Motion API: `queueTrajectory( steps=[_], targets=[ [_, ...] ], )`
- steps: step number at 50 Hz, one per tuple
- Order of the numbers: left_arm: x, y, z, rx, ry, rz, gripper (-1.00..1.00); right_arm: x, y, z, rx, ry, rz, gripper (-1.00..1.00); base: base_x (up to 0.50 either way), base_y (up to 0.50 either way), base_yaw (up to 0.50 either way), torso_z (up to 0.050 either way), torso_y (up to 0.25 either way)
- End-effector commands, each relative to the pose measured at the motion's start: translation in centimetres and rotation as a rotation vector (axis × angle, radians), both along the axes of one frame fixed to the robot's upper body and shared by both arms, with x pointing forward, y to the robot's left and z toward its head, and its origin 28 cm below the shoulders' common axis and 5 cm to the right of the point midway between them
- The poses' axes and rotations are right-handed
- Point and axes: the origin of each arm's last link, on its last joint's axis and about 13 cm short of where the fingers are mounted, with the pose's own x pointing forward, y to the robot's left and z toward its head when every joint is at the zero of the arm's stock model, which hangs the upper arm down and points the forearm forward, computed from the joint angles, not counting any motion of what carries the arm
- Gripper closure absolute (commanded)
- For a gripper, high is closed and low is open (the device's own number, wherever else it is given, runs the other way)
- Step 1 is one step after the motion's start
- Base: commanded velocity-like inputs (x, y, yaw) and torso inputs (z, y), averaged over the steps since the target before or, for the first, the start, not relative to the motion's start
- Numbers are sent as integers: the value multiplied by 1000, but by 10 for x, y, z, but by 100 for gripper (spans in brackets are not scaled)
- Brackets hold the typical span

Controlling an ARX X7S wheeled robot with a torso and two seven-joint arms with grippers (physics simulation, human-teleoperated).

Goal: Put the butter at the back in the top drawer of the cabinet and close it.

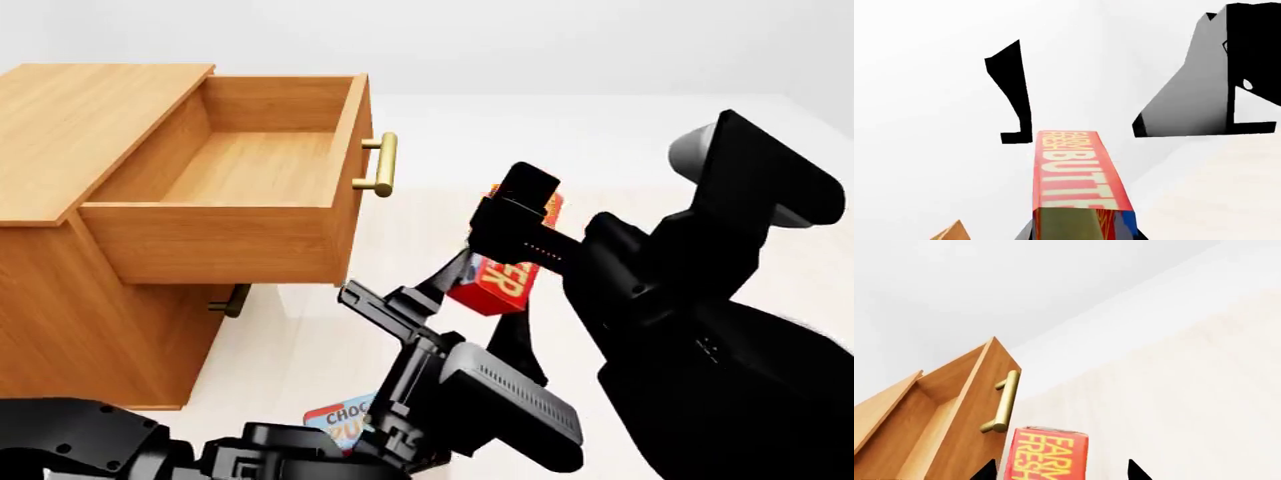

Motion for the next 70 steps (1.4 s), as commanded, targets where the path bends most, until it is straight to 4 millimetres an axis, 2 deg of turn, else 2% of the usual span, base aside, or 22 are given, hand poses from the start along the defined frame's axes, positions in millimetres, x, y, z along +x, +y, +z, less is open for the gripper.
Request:
queueTrajectory(
  steps=[1,8,13,20,24,33,48,60,70],
  targets=[
    [18,12,20,-28,-50,54,100,-22,-13,1,-2,-43,-3,-100,0,0,0,0,0],
    [30,23,43,-42,-87,103,100,-36,-28,3,11,-97,-65,-100,0,0,0,0,0],
    [35,30,65,-56,-112,128,100,-42,-39,-3,11,-126,-116,-100,0,0,0,2,2],
    [35,42,95,-87,-131,145,100,-38,-53,-20,-21,-188,-199,-100,0,0,0,0,1],
    [33,47,105,-95,-132,153,100,-30,-61,-27,-98,-223,-281,-100,0,0,0,0,0],
    [31,58,113,-76,-123,170,100,-19,-69,-39,-284,-310,-412,-100,0,0,0,0,1],
    [36,86,115,-104,-58,218,100,4,-67,-53,-552,-457,-458,-100,0,0,0,1,1],
    [38,98,119,-108,-53,246,100,16,-65,-62,-583,-439,-449,-100,0,0,0,1,1],
    [53,111,126,-123,-59,300,100,20,-64,-66,-563,-409,-420,-100,0,0,0,0,1]
  ],
)
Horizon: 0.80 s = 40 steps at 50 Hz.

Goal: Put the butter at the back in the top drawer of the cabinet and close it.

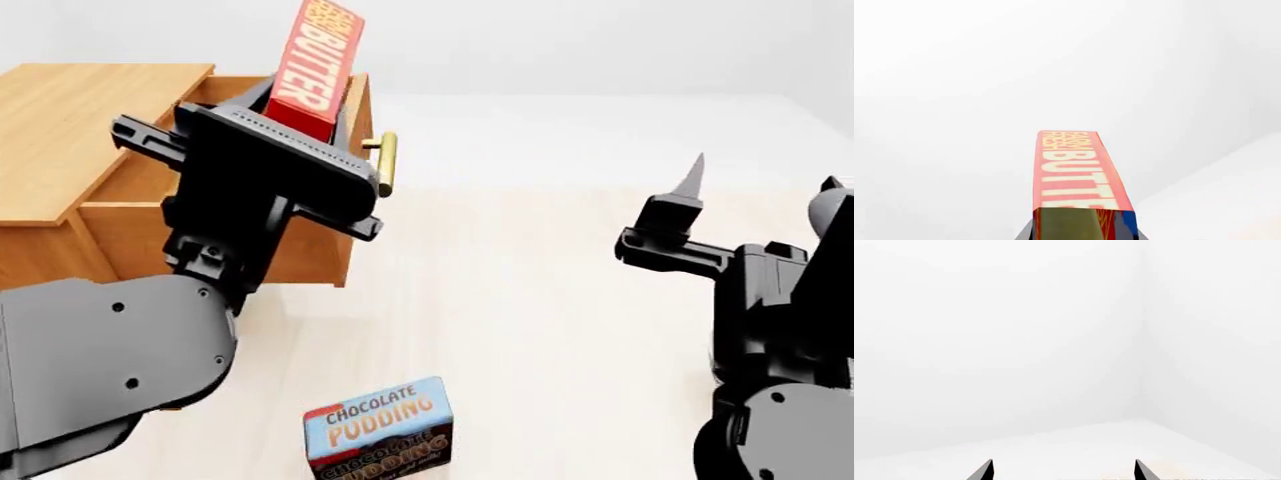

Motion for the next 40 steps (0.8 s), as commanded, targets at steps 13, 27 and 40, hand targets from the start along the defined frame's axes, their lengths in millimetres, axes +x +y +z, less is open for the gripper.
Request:
queueTrajectory(
  steps=[13,27,40],
  targets=[
    [47,18,28,-42,-34,104,100,5,1,-6,28,44,38,-100,0,0,0,1,2],
    [94,24,34,-130,87,170,100,3,1,-11,47,69,60,-100,0,0,0,0,1],
    [121,19,27,-108,198,212,100,2,5,-13,37,69,72,-100,0,0,0,1,2]
  ],
)
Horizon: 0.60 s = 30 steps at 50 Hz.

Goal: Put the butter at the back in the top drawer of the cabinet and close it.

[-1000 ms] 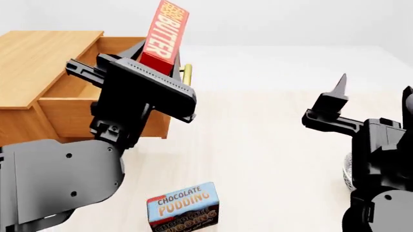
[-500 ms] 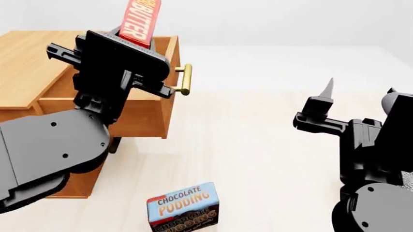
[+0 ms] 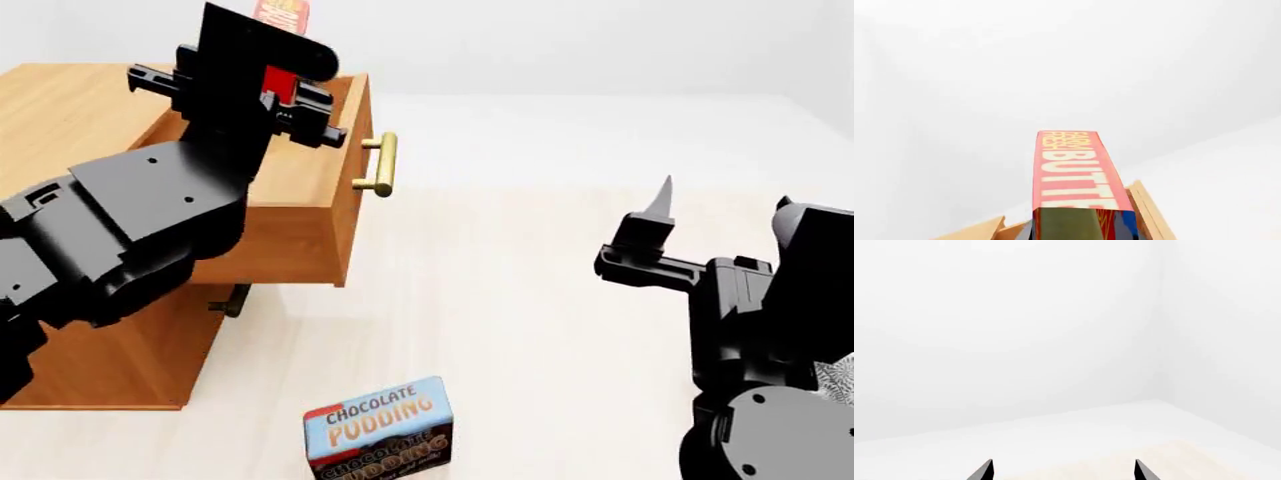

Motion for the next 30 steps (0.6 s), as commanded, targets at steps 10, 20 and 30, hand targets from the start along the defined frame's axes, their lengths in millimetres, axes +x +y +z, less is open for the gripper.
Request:
queueTrajectory(
  steps=[10,20,30],
  targets=[
    [33,-2,15,-117,88,43,100,-2,2,-6,-4,9,12,-100,0,0,0,0,1],
    [42,-1,7,-104,184,91,100,-3,1,-8,-9,12,4,-100,0,0,0,1,2],
    [43,2,5,-120,239,95,100,-3,0,-9,-13,12,-9,-100,0,0,0,0,2]
  ],
)
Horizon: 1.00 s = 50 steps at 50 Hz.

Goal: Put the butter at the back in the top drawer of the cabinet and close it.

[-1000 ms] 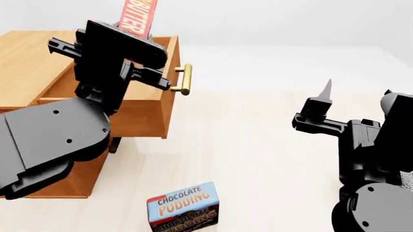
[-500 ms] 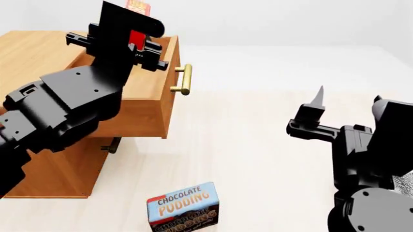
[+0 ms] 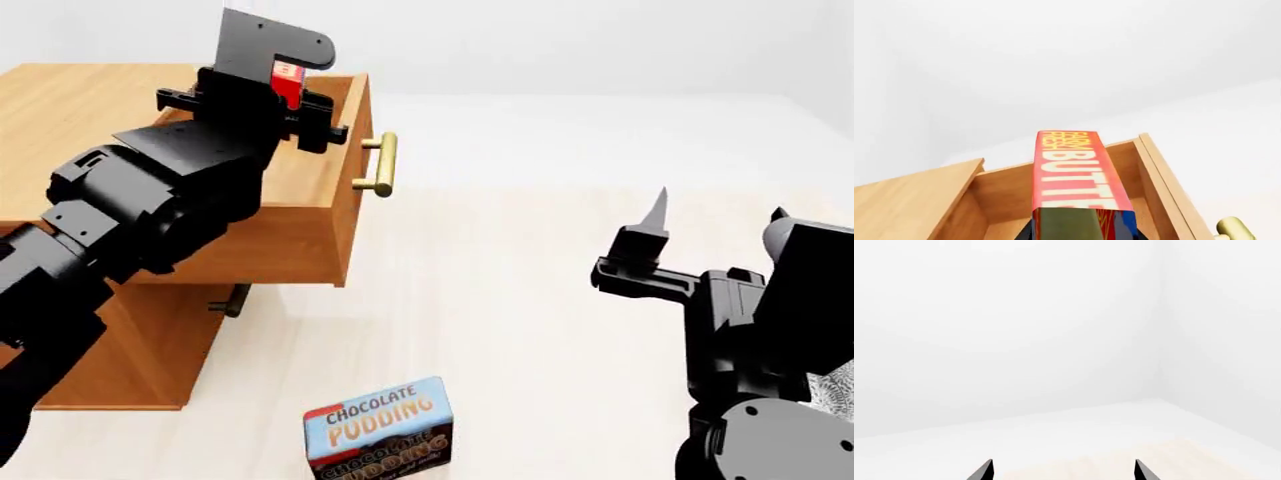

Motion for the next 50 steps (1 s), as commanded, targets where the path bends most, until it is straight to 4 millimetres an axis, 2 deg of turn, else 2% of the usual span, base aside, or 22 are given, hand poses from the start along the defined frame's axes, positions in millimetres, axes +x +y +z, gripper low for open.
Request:
queueTrajectory(
  steps=[1,23,37,42,50],
  targets=[
    [6,3,9,-9,15,31,100,-1,-1,-2,-5,2,-10,-100,0,0,0,0,0],
    [10,17,10,-67,51,73,100,-2,0,0,-16,4,-6,-100,0,0,0,0,1],
    [15,23,-2,-117,134,95,100,-3,0,-2,-14,9,-3,-100,0,0,0,1,2],
    [17,25,-3,-183,165,104,100,-3,0,-5,-13,12,-2,-100,0,0,0,0,2],
    [18,27,-5,-188,194,130,100,-3,-1,-5,-14,15,-3,-100,0,0,0,0,1]
  ],
)
